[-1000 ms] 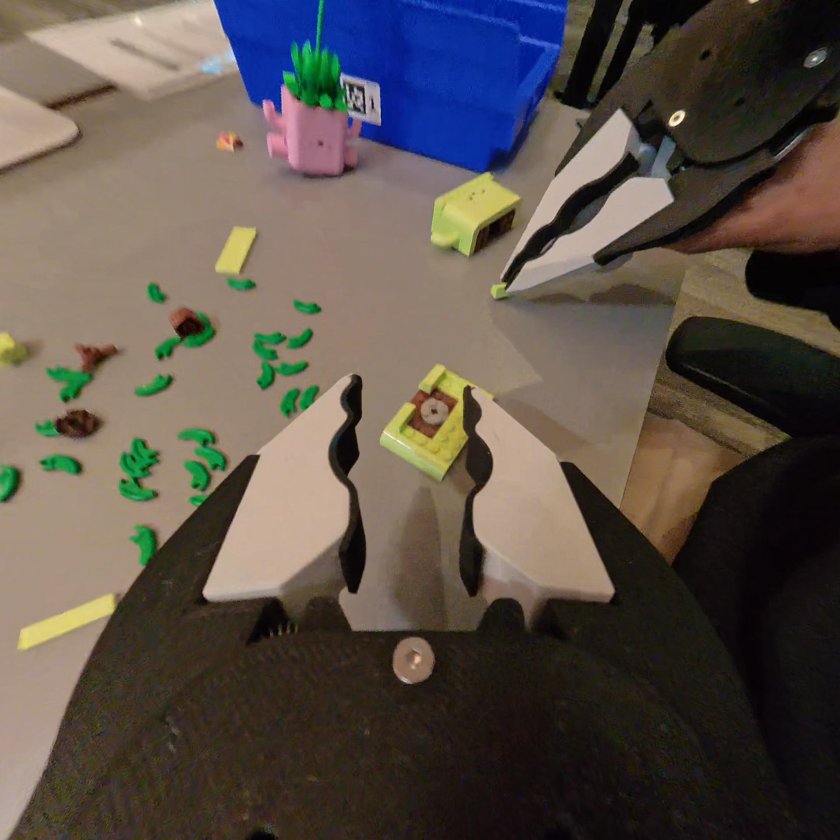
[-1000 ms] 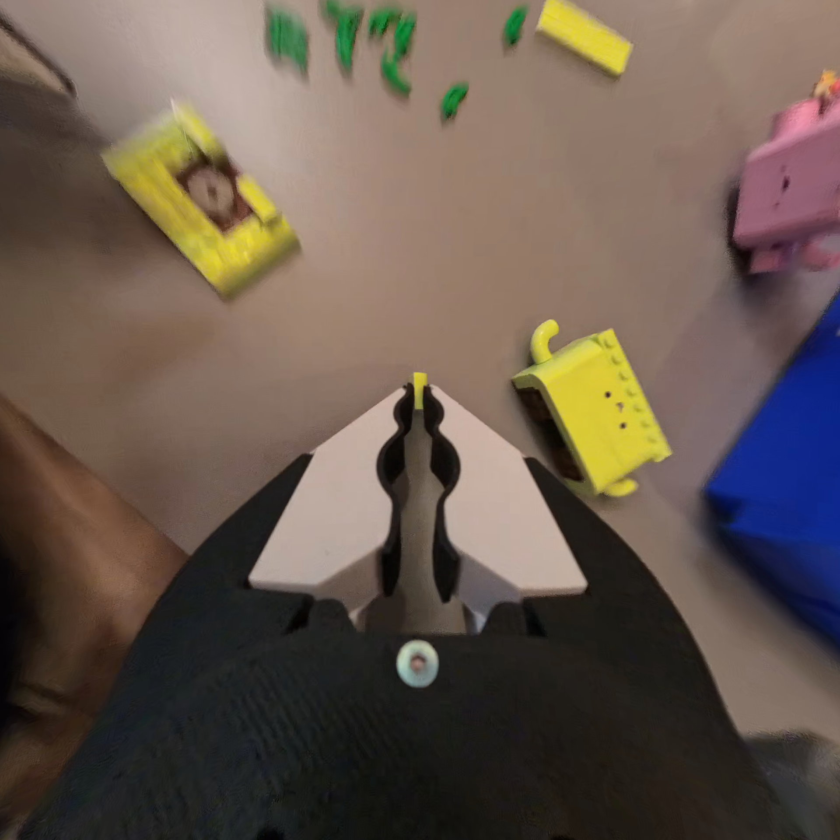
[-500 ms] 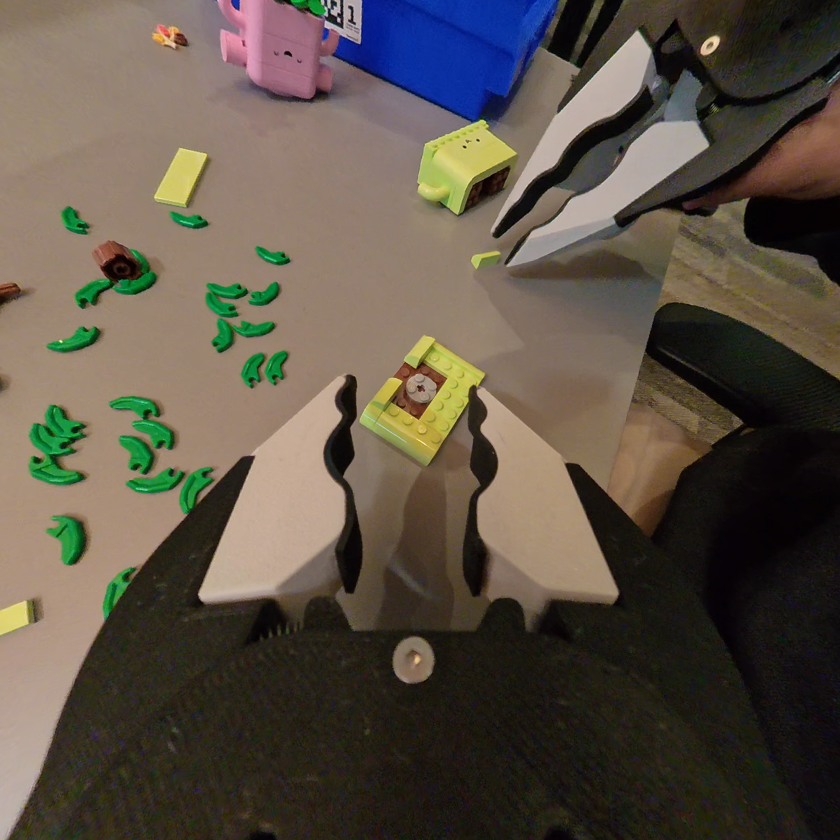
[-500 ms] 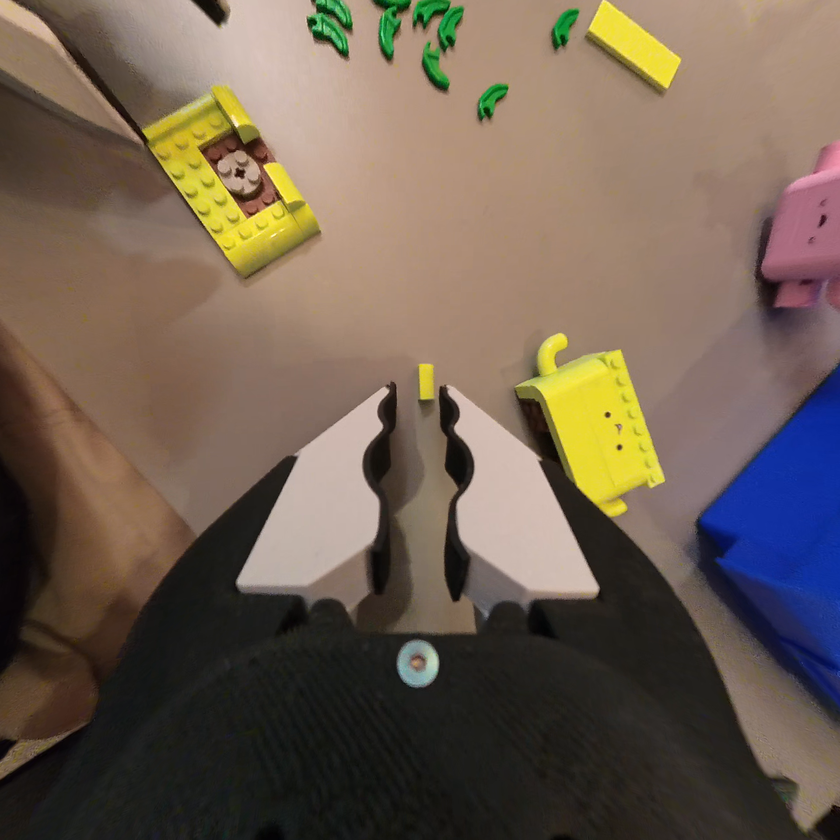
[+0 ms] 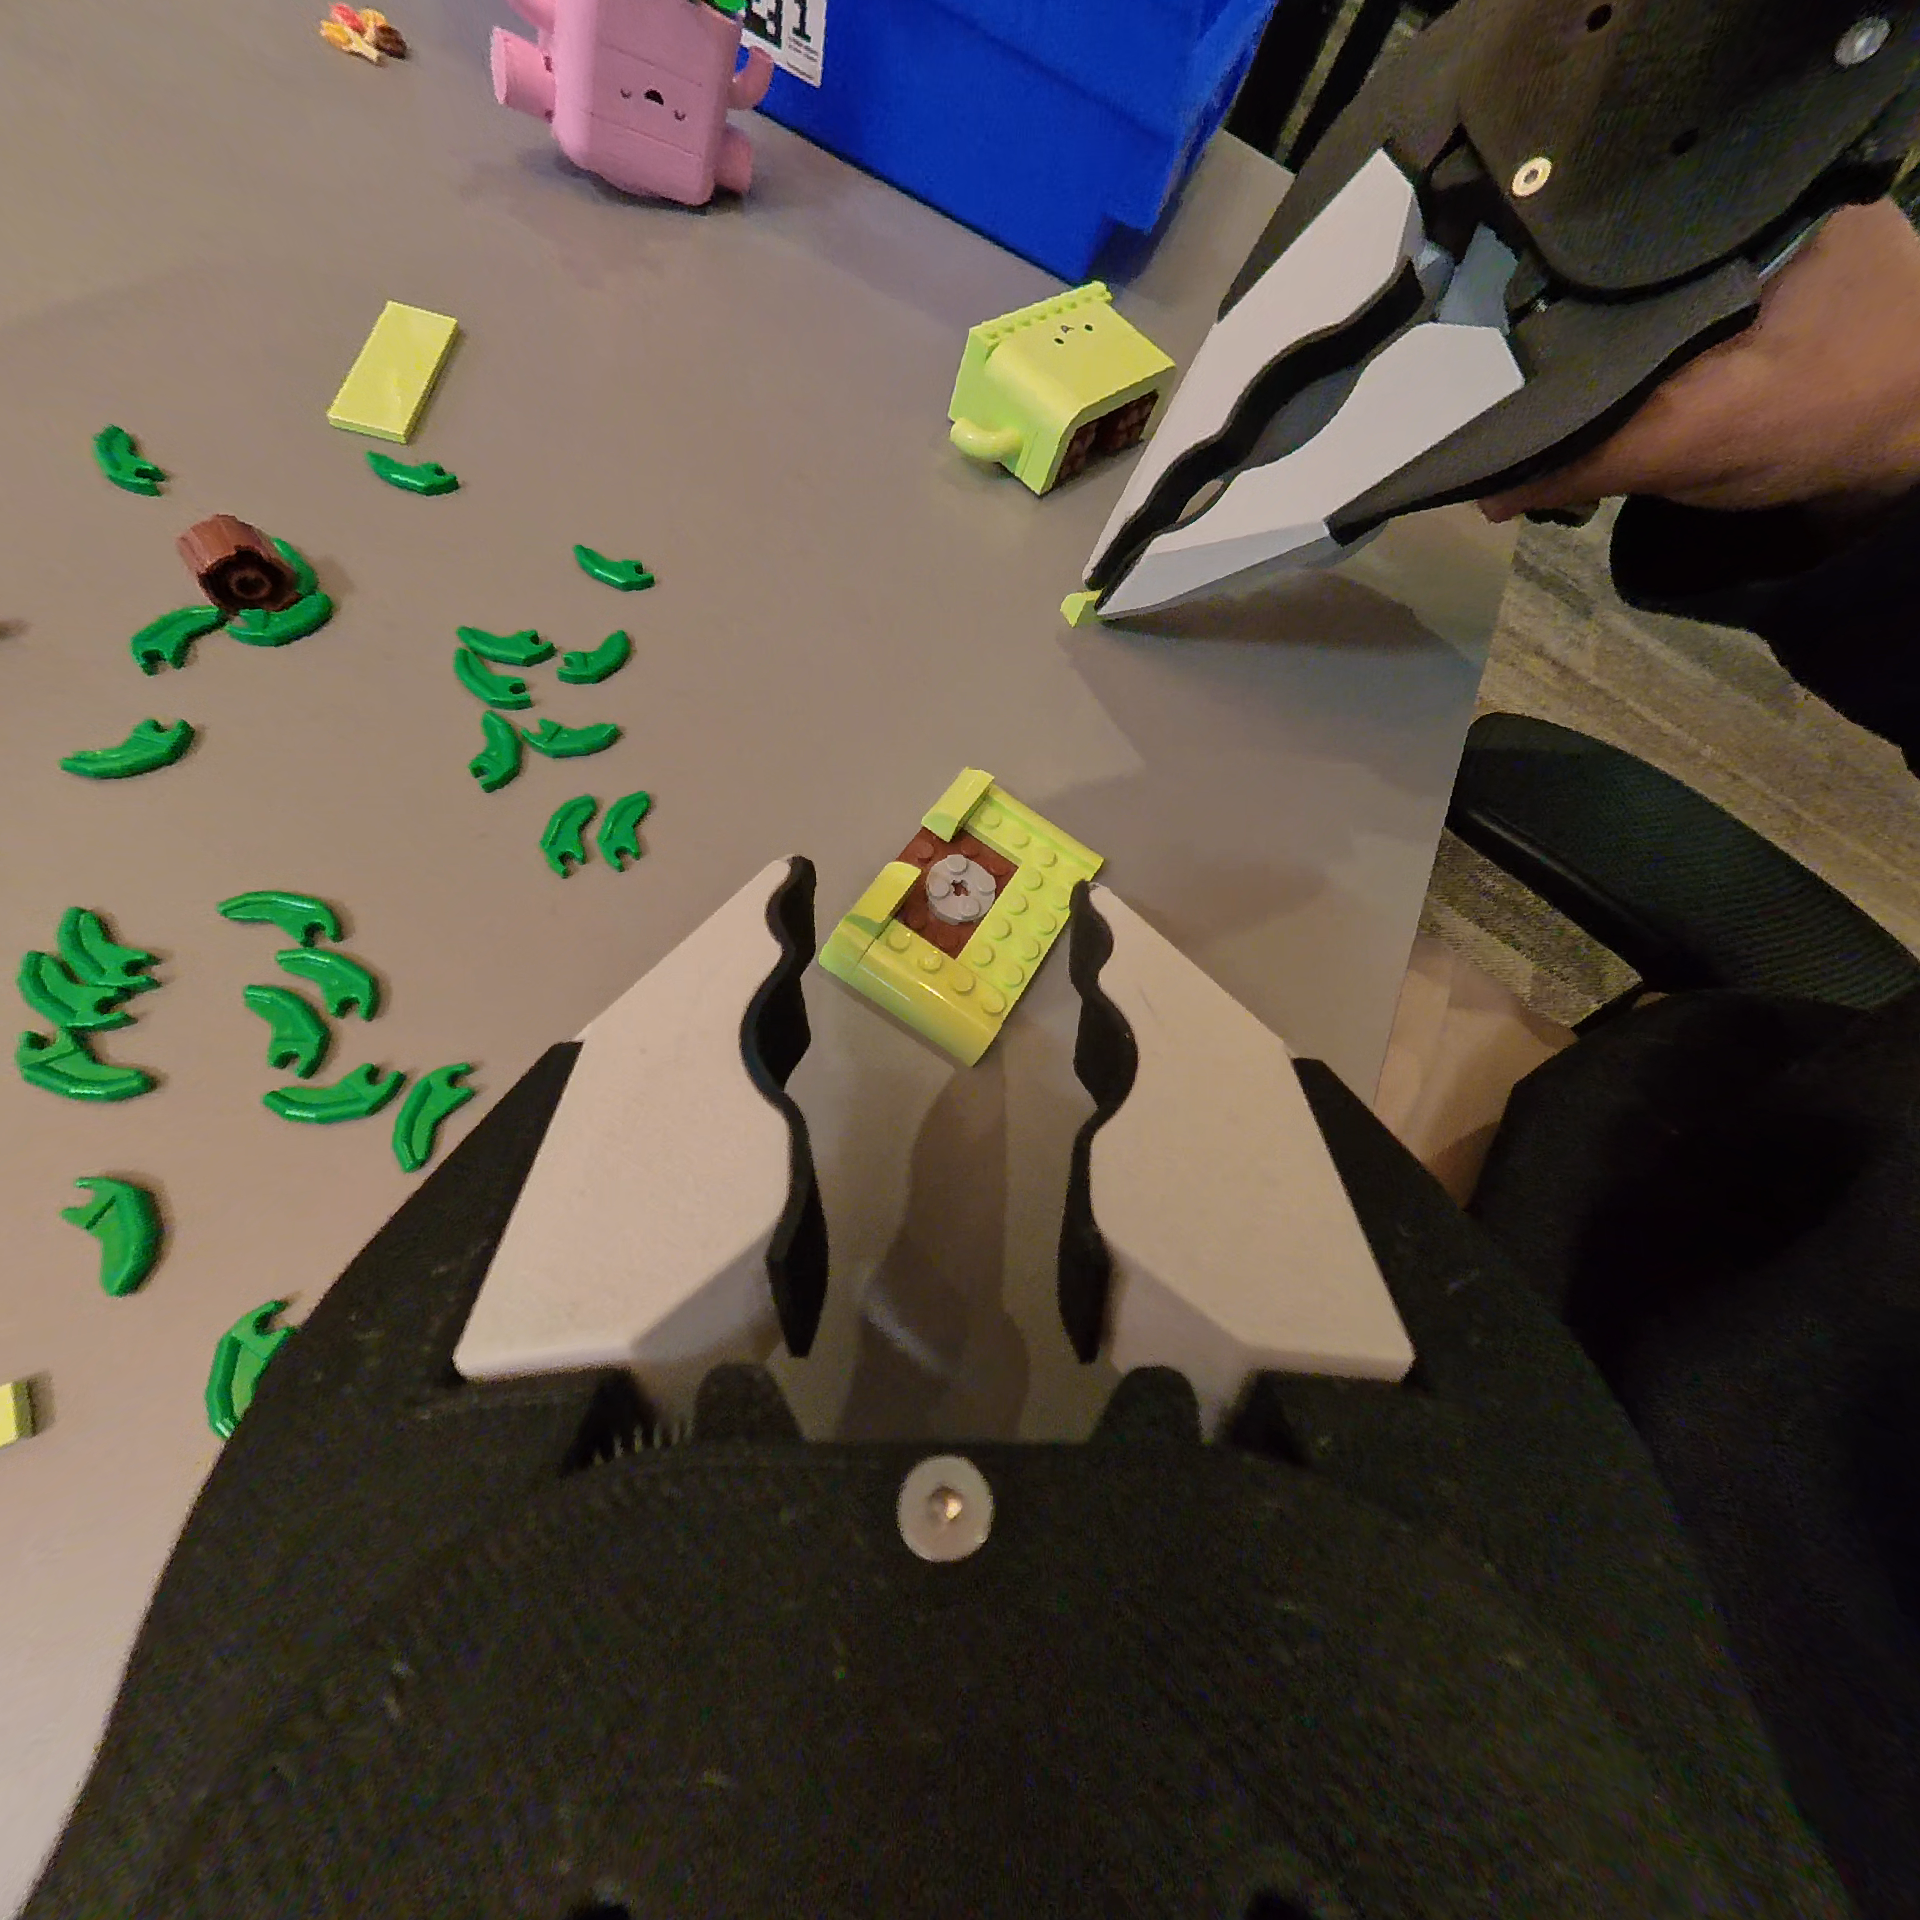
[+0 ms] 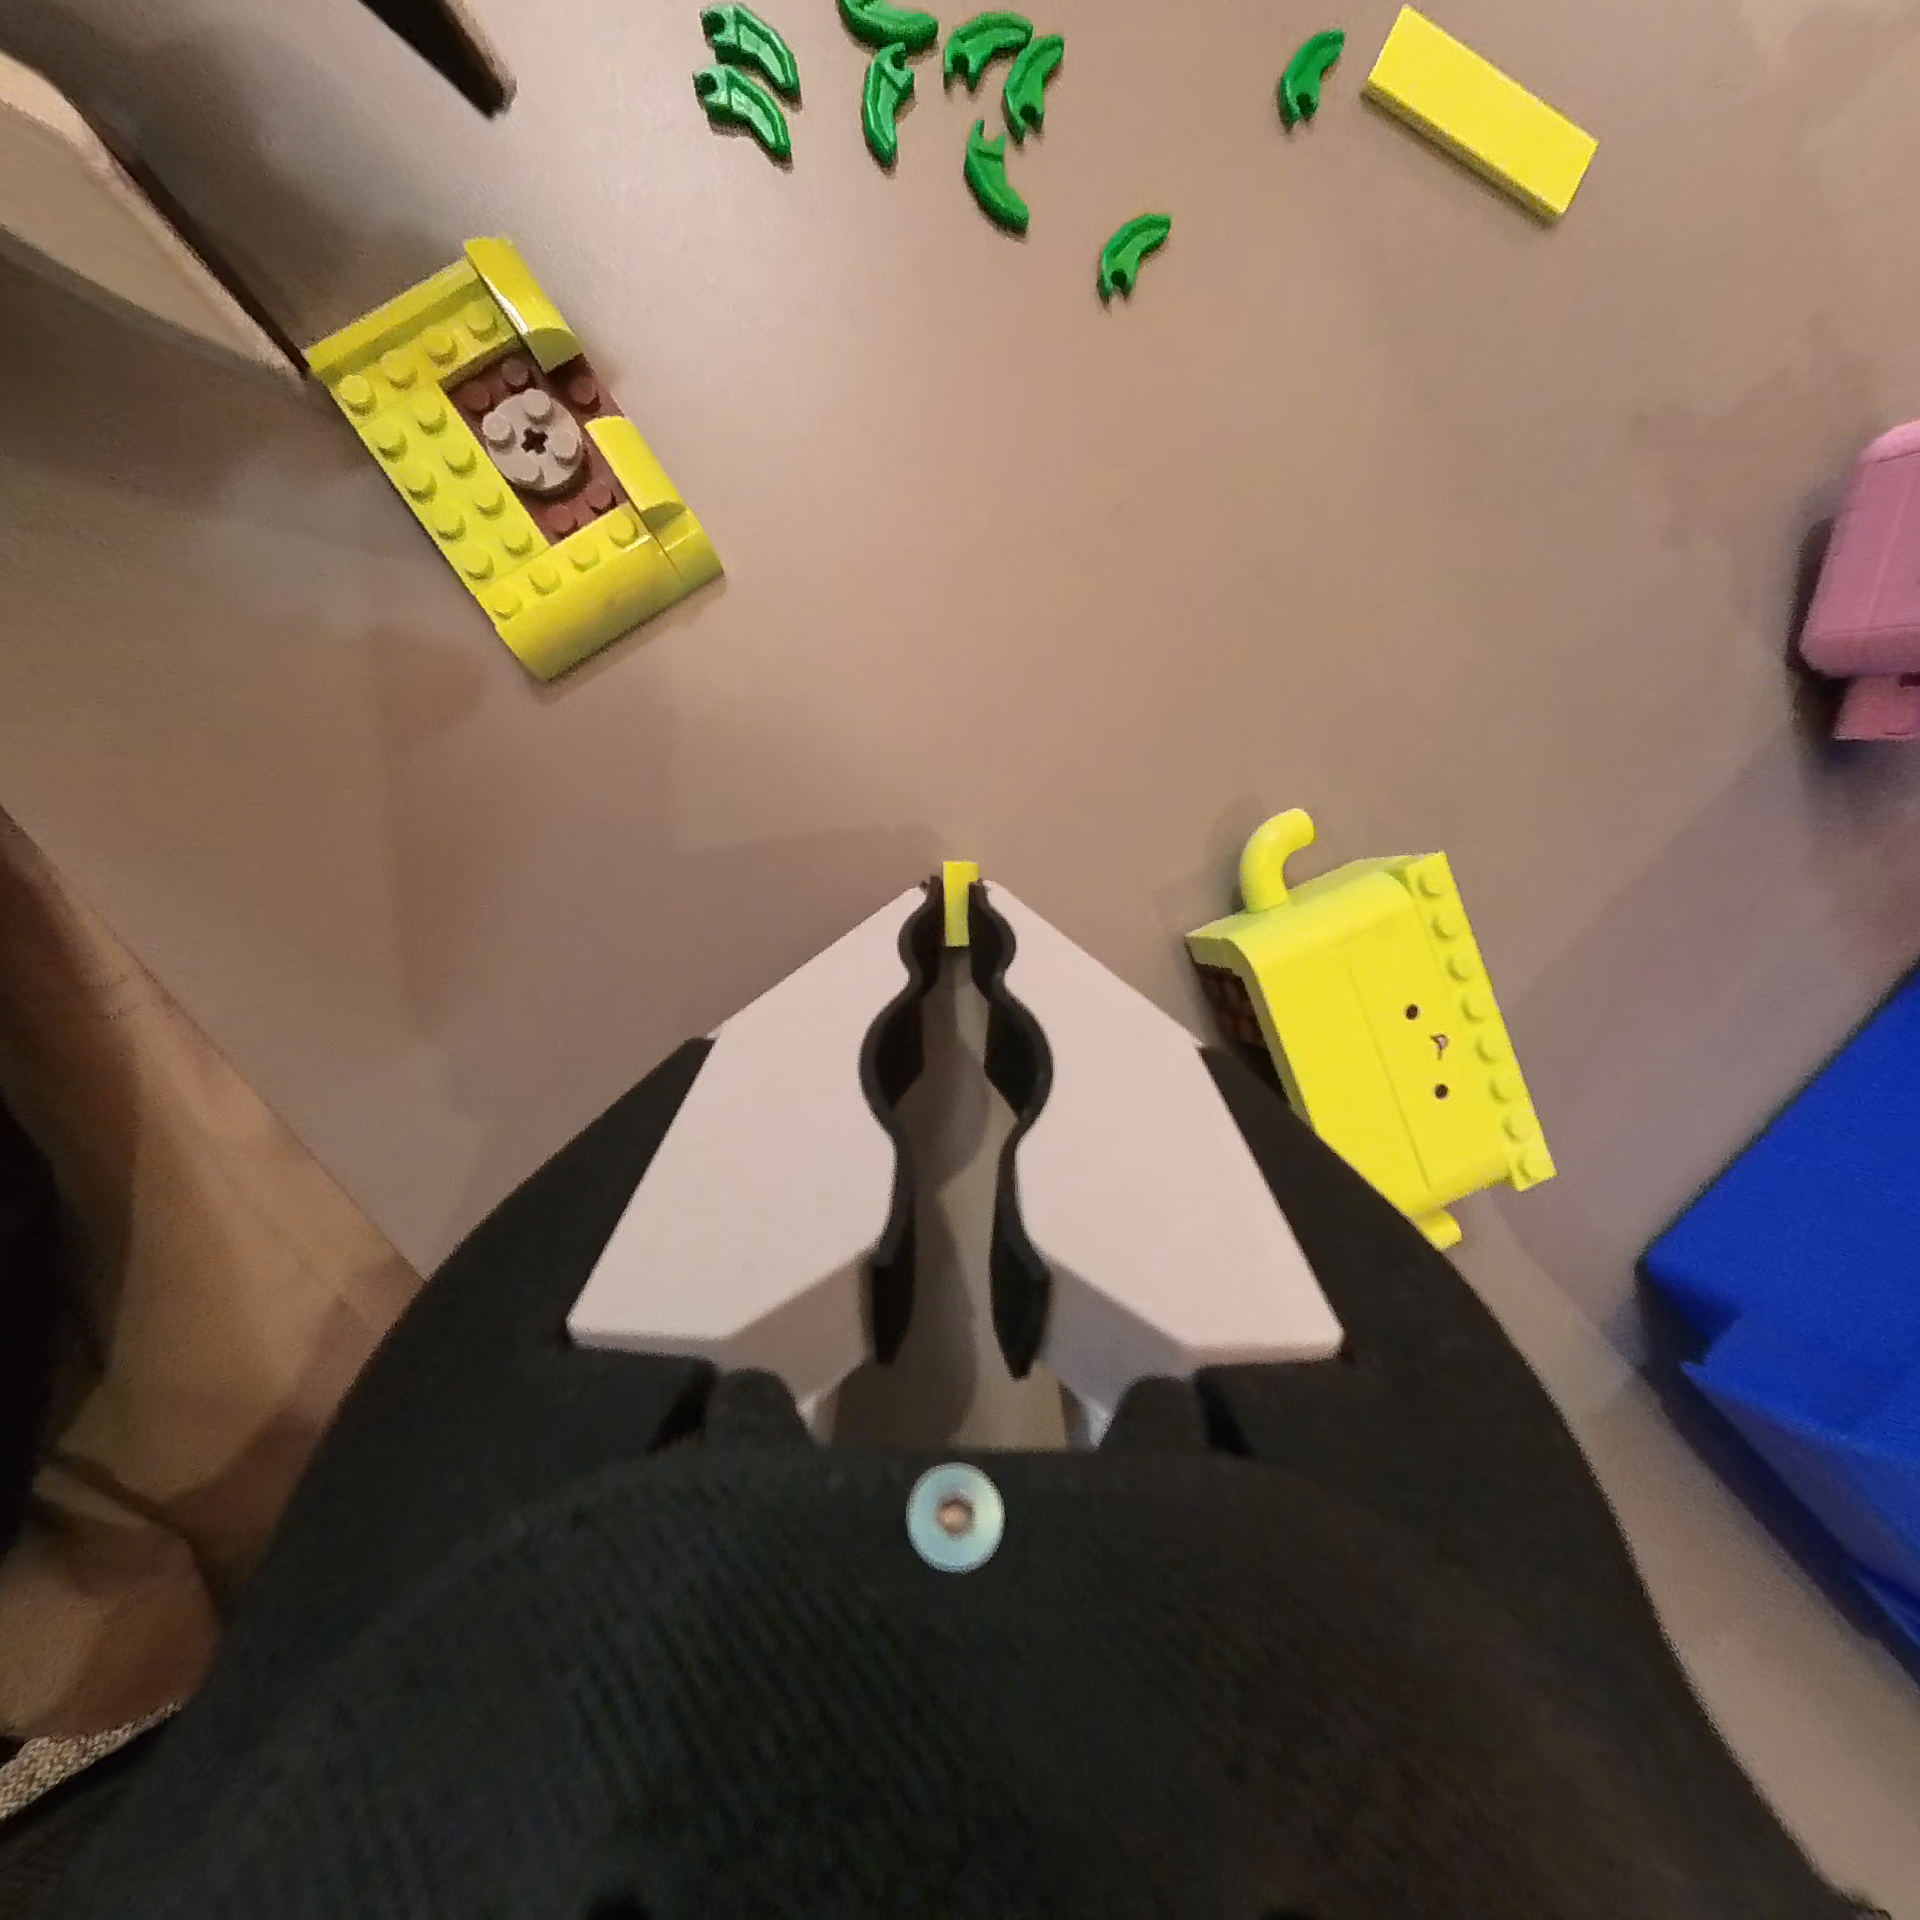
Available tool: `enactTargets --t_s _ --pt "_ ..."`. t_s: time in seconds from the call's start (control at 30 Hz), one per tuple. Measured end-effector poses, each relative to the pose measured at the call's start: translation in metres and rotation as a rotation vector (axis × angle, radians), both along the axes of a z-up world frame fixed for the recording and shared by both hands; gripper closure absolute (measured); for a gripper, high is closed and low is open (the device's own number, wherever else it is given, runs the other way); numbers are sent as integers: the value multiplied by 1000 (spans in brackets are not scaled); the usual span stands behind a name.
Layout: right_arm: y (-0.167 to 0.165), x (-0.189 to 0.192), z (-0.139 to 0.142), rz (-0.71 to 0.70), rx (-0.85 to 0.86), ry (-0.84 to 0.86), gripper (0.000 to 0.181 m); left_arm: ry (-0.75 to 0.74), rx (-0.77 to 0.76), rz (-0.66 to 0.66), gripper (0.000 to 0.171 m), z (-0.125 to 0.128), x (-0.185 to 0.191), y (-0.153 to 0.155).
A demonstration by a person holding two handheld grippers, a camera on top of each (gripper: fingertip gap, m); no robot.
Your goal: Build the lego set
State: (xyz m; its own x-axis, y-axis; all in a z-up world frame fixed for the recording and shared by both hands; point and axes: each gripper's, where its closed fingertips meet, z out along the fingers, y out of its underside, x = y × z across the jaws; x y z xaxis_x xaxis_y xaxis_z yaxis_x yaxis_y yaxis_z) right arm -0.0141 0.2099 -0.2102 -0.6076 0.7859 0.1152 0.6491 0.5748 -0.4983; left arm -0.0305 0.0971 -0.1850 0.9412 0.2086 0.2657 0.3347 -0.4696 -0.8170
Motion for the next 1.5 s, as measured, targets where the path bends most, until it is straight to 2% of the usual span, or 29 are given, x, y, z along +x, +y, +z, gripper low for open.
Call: enactTargets --t_s 0.17,0.3,0.5,0.8,1.2,1.5 --pt "-3 -3 4 -1 -18 29 178 -20 15 6 124 1 -1 -1" --pt "-14 -10 18 37 -48 84 179 -21 -7 -4 124 -2 0 0" --pt "-56 -21 37 193 -91 151 179 22 -43 -11 124 -5 2 1" --pt "-100 -26 28 399 -38 116 179 70 -115 -34 124 -14 7 3" --pt "-107 -26 14 505 46 46 179 28 -133 -35 129 -19 6 3" --pt "-107 -26 11 538 30 39 180 11 -130 -37 130 -19 6 3"
